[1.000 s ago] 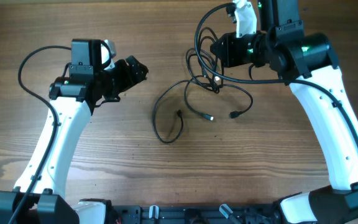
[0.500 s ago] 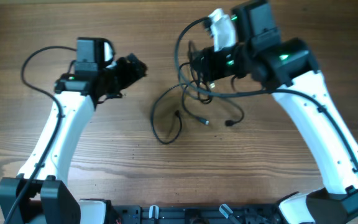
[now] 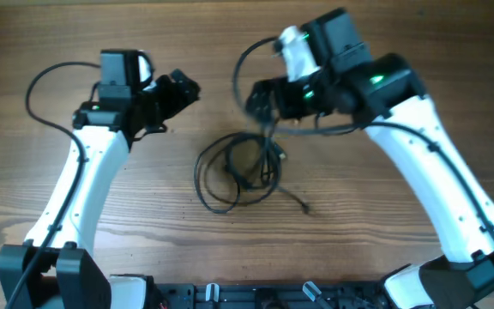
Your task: Untangle cables
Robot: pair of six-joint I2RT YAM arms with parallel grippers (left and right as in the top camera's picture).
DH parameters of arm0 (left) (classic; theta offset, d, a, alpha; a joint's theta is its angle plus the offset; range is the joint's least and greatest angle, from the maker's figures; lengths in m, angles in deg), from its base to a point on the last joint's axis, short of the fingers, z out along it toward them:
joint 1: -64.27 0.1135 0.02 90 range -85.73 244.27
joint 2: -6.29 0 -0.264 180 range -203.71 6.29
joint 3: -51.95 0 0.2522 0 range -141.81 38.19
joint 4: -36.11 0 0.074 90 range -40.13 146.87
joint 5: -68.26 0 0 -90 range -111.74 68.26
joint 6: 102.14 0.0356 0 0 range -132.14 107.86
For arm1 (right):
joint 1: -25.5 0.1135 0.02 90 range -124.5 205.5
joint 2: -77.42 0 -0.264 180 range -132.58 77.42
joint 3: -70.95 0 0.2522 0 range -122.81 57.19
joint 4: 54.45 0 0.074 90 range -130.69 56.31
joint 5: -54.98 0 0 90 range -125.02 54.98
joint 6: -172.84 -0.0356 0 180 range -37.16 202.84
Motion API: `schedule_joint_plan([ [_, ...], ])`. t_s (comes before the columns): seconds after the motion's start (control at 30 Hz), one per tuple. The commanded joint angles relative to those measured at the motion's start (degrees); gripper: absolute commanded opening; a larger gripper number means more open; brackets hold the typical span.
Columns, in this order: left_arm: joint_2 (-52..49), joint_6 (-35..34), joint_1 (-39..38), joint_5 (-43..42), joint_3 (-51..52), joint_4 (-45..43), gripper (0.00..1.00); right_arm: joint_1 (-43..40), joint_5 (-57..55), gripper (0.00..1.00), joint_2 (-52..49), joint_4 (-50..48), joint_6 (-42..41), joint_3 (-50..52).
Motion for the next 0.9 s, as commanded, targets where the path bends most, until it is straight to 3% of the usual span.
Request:
schedule_joint_plan([
  [0.0, -1.38, 0.72, -5.92, -0.28, 0.04, -2.95, 0.89, -8.52, -2.80, 1.00, 4.20, -0.44, -2.38, -2.73],
  [0.2, -6.82, 0.76, -12.96, 5.18, 0.04, -4.63, 0.84, -16.04, -2.75, 1.00, 4.31, 0.09, -3.17, -2.27],
  [0.37, -12.48, 5.27, -14.62, 7.48, 0.04, -2.29, 0.70, -16.46, -2.78, 1.00, 4.22, 0.11, -2.54, -2.27],
  [0.5, -16.87, 10.27, -14.73, 6.19, 0.04, -2.73, 0.68, -16.44, -2.80, 1.00, 4.13, 0.04, -2.47, -2.27],
  [0.63, -19.69, 17.64, -15.02, -0.46, 0.04, -6.05, 0.65, -16.44, -2.78, 1.00, 3.78, 0.04, -2.47, -2.27],
  [0.87, -21.86, 22.32, -16.68, -1.84, 0.04, -9.49, 0.64, -16.44, -2.78, 1.00, 3.08, 0.07, -2.47, -2.27],
])
